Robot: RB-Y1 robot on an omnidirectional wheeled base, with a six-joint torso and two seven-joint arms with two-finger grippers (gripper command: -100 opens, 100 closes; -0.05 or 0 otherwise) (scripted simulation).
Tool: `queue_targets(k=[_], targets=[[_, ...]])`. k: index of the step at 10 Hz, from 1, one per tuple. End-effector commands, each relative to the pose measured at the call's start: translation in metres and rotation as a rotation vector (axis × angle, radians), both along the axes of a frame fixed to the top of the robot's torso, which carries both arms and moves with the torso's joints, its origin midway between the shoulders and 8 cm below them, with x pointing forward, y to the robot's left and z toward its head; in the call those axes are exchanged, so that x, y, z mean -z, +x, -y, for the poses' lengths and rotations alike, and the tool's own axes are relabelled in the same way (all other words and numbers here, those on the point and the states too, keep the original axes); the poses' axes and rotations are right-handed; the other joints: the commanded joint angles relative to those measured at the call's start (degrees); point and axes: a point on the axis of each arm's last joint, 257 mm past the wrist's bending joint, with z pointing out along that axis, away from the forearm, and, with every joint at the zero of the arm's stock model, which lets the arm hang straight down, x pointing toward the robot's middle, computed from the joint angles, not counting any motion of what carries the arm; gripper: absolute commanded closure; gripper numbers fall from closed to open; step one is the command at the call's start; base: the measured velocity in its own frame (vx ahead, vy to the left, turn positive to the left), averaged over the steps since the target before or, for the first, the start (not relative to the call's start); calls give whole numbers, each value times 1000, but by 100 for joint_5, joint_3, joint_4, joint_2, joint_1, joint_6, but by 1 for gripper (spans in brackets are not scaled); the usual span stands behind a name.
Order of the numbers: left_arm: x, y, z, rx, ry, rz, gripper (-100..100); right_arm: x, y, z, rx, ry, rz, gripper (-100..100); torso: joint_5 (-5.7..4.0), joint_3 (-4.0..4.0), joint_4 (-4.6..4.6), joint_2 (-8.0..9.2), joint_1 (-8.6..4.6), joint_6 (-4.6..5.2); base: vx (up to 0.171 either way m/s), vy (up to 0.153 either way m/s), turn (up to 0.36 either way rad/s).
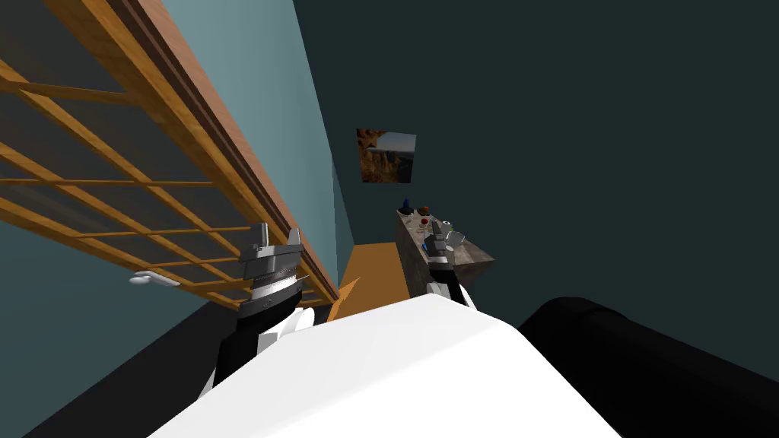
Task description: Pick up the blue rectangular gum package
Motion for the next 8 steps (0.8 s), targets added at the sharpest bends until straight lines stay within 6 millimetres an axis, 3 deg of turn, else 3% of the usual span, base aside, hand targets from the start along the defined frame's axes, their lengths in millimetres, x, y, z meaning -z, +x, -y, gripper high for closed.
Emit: queue_targets(k=[1,8], targets=[[0,0,0,0,0,0,0,2,3,0,-22,-28,-16,-100,0,0,0,0,0,0,4,13,-31],[0,0,0,0,0,0,0,16,27,30,-78,-8,-135,-100,6,-12,-5,-21,27,1,30,55,-87]])
